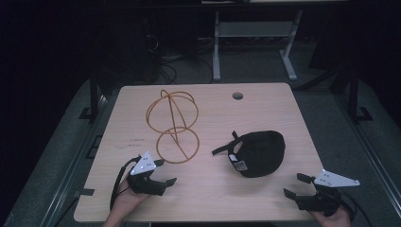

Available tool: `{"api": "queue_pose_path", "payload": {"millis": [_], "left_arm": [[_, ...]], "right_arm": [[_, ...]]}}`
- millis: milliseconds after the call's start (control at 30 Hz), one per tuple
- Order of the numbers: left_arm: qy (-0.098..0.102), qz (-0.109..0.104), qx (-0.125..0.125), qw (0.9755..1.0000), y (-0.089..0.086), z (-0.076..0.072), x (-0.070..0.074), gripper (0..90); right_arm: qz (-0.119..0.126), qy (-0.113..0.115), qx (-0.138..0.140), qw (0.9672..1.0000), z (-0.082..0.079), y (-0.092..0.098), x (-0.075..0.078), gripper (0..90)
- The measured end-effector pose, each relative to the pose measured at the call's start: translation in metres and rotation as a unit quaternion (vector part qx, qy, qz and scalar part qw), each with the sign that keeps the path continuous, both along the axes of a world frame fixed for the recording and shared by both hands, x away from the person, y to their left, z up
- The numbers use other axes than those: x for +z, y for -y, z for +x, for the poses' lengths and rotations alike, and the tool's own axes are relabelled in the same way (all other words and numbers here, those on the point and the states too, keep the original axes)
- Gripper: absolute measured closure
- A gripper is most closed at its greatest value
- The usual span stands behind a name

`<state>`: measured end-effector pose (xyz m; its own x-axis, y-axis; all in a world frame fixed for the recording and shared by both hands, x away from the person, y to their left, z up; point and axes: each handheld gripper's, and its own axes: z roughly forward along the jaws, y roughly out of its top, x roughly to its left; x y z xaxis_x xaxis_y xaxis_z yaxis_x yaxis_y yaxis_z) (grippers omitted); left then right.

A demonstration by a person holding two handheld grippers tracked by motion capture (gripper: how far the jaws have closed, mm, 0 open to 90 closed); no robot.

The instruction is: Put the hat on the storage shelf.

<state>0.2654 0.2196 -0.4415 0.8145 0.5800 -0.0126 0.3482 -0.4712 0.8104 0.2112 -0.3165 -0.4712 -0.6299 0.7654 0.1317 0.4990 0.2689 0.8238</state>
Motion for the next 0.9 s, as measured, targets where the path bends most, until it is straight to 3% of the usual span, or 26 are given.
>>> {"api": "queue_pose_path", "payload": {"millis": [433,533,900], "left_arm": [[-0.009,-0.016,-0.033,0.9993,0.014,-0.005,0.005,18.4],[-0.031,-0.028,-0.049,0.9980,0.021,-0.005,0.008,18.4],[-0.033,-0.028,-0.091,0.9949,0.056,-0.007,0.020,17.1]], "right_arm": [[-0.002,-0.002,0.005,1.0000,-0.004,-0.003,0.001,17.3],[-0.001,-0.003,0.004,1.0000,-0.002,-0.003,0.001,17.3],[0.013,0.002,-0.002,0.9999,-0.004,0.002,0.002,16.6]]}}
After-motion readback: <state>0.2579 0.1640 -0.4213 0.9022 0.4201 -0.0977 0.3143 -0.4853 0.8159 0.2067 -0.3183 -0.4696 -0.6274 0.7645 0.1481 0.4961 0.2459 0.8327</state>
